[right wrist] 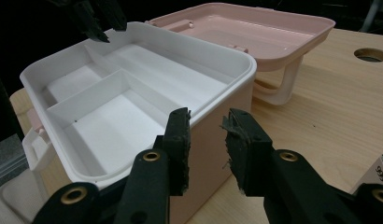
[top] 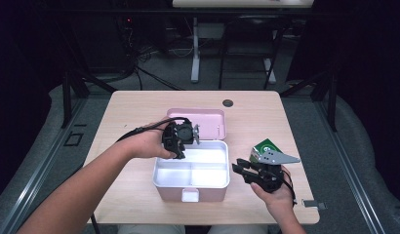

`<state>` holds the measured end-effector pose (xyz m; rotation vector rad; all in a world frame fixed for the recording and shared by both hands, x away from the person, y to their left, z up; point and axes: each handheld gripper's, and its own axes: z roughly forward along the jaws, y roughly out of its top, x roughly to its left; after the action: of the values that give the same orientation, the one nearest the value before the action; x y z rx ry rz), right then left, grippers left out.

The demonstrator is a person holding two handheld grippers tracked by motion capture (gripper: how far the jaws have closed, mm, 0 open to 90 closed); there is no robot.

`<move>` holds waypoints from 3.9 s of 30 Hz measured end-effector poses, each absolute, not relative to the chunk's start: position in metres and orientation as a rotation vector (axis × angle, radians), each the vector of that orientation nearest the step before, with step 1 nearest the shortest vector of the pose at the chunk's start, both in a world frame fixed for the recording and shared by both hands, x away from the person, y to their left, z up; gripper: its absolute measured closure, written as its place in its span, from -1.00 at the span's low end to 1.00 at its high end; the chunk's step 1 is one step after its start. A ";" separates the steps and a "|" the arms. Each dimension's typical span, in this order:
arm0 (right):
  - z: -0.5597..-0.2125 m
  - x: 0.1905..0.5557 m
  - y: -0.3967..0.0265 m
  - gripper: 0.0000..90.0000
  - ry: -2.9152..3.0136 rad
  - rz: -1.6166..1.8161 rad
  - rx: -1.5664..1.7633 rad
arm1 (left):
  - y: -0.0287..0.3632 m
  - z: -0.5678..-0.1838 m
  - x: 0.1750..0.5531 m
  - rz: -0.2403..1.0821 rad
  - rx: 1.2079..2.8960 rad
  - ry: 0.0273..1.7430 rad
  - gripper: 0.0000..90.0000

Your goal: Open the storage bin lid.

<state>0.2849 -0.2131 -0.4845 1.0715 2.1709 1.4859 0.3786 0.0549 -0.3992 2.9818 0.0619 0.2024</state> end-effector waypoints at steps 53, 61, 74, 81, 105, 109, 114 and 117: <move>-0.490 0.288 -0.221 0.52 2.157 1.475 1.113 | 0.020 -0.438 0.375 0.105 3.117 -0.081 0.83; -0.491 0.289 -0.221 0.52 2.158 1.475 1.118 | 0.019 -0.439 0.375 0.101 3.126 -0.098 0.92; -0.492 0.290 -0.223 0.52 2.154 1.471 1.127 | 0.020 -0.438 0.375 0.097 3.121 -0.083 0.95; -0.493 0.290 -0.224 0.52 2.151 1.469 1.134 | 0.020 -0.436 0.375 0.102 3.121 -0.082 0.96; -0.494 0.291 -0.226 0.52 2.141 1.465 1.150 | 0.034 -0.399 0.373 0.180 3.054 -0.016 0.97; -0.494 0.291 -0.226 0.52 2.141 1.464 1.149 | 0.041 -0.397 0.376 0.183 3.051 0.039 0.97; -0.495 0.292 -0.226 0.52 2.142 1.462 1.151 | 0.051 -0.397 0.382 0.159 3.059 0.181 0.97; -0.495 0.292 -0.226 0.51 2.146 1.461 1.152 | 0.058 -0.398 0.386 0.145 3.059 0.299 0.97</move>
<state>0.2919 -0.2262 -0.4954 1.1516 2.1463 1.4612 0.3861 0.0583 -0.3978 3.0588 0.2988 0.1451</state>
